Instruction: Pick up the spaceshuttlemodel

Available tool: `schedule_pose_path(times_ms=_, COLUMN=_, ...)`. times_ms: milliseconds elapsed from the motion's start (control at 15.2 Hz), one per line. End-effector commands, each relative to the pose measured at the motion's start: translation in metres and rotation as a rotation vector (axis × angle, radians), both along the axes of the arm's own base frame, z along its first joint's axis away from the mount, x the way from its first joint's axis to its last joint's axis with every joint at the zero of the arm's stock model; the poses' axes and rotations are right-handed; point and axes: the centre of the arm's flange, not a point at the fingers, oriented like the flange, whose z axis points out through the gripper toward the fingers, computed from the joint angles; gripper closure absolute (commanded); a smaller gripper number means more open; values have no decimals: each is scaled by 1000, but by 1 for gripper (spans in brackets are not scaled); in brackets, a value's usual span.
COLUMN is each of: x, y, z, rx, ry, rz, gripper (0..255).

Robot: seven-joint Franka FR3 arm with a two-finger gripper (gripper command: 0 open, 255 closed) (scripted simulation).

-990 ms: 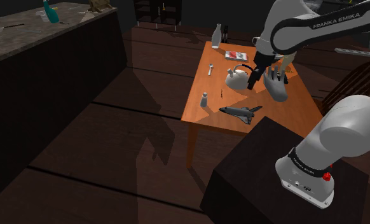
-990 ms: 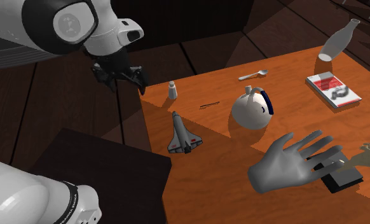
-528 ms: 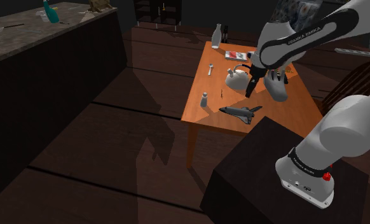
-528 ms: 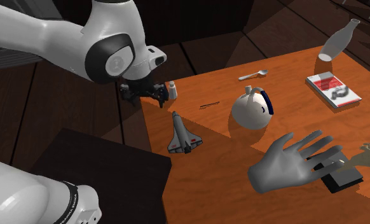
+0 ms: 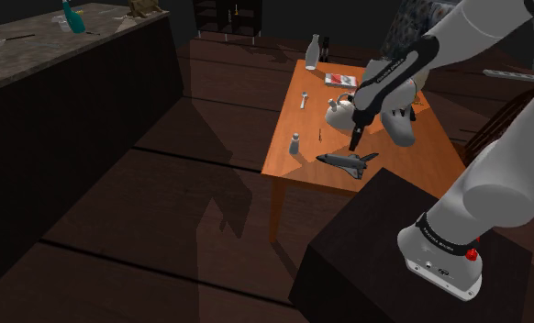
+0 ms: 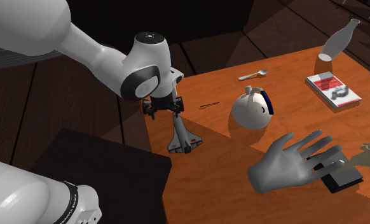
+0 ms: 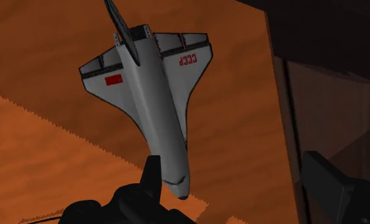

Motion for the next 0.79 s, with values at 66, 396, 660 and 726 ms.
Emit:
schedule_pose_path(times_ms=66, x=12, y=-20, z=-37, rx=1, ry=8, rz=49, gripper=0)
schedule_pose_path(times_ms=396, x=31, y=-47, z=-95, rx=7, ry=23, rz=124, gripper=0)
schedule_pose_path(times_ms=660, x=36, y=-54, z=-121, rx=8, ry=26, rz=143, gripper=0)
schedule_pose_path(times_ms=726, x=36, y=-54, z=-126, rx=8, ry=26, rz=143, gripper=0)
